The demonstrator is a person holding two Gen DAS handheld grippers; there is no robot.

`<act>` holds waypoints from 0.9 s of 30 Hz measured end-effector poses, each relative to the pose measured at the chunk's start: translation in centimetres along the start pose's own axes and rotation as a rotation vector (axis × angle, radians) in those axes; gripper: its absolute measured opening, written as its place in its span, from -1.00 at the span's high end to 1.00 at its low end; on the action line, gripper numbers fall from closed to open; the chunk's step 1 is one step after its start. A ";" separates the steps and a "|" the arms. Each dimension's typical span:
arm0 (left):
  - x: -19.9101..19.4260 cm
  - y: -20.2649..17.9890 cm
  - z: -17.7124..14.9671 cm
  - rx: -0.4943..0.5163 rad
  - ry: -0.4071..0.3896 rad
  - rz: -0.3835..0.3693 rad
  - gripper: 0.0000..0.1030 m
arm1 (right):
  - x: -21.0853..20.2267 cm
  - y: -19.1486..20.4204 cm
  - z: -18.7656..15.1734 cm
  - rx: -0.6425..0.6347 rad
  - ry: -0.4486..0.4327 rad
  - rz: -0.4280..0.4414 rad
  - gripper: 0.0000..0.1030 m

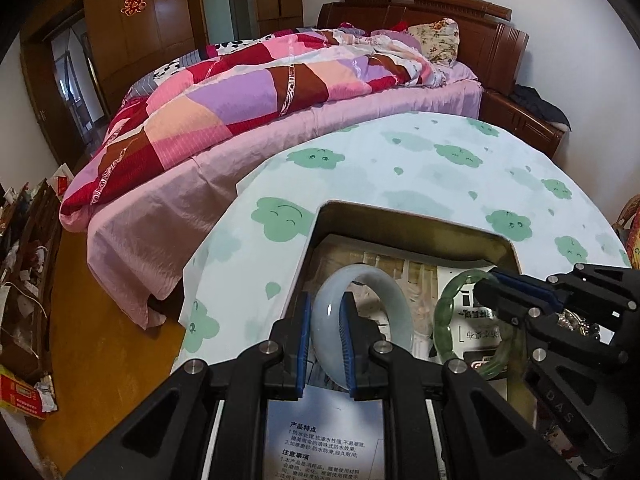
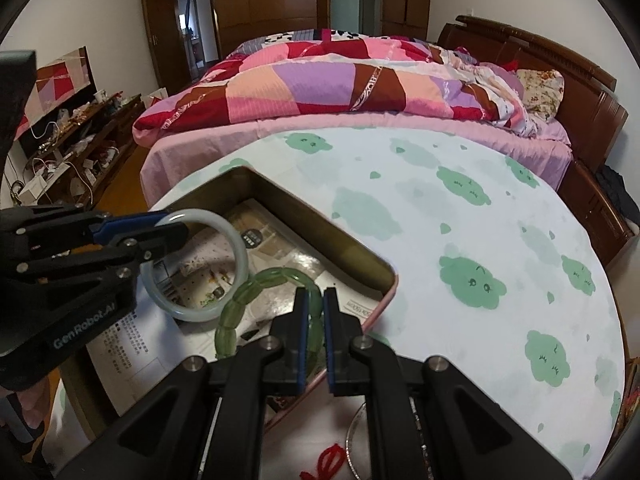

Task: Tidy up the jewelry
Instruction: 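Carry both bangles over the open tin box with both grippers, then open both grippers to drop the bangles into the tin box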

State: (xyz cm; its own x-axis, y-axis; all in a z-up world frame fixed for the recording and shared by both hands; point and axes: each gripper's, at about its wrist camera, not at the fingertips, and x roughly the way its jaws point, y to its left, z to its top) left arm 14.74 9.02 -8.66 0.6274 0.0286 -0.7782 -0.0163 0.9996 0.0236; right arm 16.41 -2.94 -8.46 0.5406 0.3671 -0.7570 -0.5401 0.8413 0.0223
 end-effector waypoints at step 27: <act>-6.7 -0.6 -2.6 -0.060 -0.154 -0.038 -0.44 | -6.7 -4.2 -3.7 0.088 -0.092 0.015 -0.08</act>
State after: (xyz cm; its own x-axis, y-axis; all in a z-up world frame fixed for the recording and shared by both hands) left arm 8.52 8.25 -5.04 0.7403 -0.0051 -0.6722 -0.0342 0.9984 -0.0453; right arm 12.64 -10.40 -5.89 0.5920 0.4117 -0.6929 -0.4920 0.8655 0.0939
